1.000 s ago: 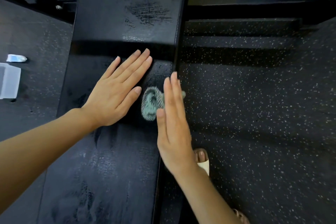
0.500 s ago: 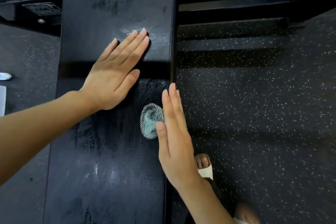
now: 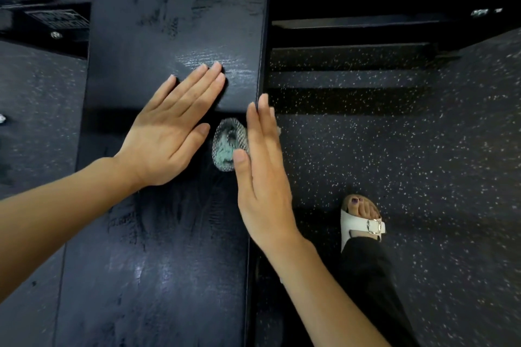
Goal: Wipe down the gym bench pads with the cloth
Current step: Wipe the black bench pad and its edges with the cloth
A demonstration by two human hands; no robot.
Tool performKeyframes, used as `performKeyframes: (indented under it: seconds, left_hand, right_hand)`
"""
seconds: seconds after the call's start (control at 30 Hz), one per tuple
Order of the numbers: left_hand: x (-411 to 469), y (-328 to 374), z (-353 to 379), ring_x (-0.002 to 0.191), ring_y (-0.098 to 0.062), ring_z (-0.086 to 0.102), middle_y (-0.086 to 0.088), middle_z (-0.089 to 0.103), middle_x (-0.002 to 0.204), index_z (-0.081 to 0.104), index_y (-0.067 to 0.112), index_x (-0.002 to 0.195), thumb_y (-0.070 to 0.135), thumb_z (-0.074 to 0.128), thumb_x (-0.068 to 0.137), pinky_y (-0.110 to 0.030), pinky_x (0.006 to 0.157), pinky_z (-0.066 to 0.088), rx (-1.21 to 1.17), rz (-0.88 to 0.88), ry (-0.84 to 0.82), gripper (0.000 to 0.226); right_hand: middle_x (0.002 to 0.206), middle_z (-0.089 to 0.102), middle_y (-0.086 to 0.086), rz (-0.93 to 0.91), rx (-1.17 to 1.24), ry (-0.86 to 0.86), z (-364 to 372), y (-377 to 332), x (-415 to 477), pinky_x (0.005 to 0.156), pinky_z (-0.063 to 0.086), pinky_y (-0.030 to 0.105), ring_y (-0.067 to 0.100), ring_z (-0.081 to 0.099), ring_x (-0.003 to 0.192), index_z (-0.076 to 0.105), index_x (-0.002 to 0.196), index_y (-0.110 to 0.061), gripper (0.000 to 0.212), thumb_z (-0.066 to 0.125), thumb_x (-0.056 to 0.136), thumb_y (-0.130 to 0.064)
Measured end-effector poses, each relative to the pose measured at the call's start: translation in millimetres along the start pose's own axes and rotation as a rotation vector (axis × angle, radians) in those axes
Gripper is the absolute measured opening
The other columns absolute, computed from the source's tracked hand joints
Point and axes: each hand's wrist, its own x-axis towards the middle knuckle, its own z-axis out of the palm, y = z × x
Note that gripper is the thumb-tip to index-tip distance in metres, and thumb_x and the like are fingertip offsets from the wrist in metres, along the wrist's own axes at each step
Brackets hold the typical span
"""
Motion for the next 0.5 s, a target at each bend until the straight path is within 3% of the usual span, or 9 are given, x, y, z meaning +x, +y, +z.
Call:
performKeyframes:
  seconds: [0.1, 0.2, 0.5]
  left_hand:
    - [1.3, 0.2, 0.6, 0.152, -0.016, 0.01, -0.002, 0.013, 0.165, 0.018, 0.011, 0.157, 0.024, 0.027, 0.099, -0.038, 0.124, 0.007, -0.011, -0.016, 0.008, 0.06]
    - [2.1, 1.1, 0.9, 0.153, -0.015, 0.009, -0.001, 0.012, 0.165, 0.019, 0.011, 0.157, 0.024, 0.027, 0.099, -0.037, 0.124, 0.005, -0.022, -0.039, 0.018, 0.059]
    - [2.7, 1.3, 0.6, 0.153, -0.014, 0.007, -0.001, 0.011, 0.165, 0.018, 0.011, 0.157, 0.025, 0.027, 0.1, -0.037, 0.124, 0.005, -0.031, -0.059, 0.006, 0.06]
  right_hand:
    - [0.166, 0.0, -0.008, 0.028, -0.001, -0.021, 1.1, -5.3, -28.6, 0.124, 0.002, 0.034, 0.013, -0.003, 0.153, 0.015, 0.157, -0.014, 0.054, 0.031, 0.106, -0.024]
    - [0.165, -0.003, -0.014, 0.02, 0.002, -0.063, 0.6, -7.3, -49.4, 0.123, 0.005, 0.035, 0.013, -0.002, 0.153, 0.012, 0.157, -0.018, 0.054, 0.03, 0.106, -0.024]
    - [0.166, 0.002, -0.006, 0.02, 0.022, -0.06, -3.3, -4.6, -27.8, 0.123, 0.006, 0.028, 0.013, 0.001, 0.153, 0.017, 0.156, -0.011, 0.053, 0.03, 0.106, -0.022]
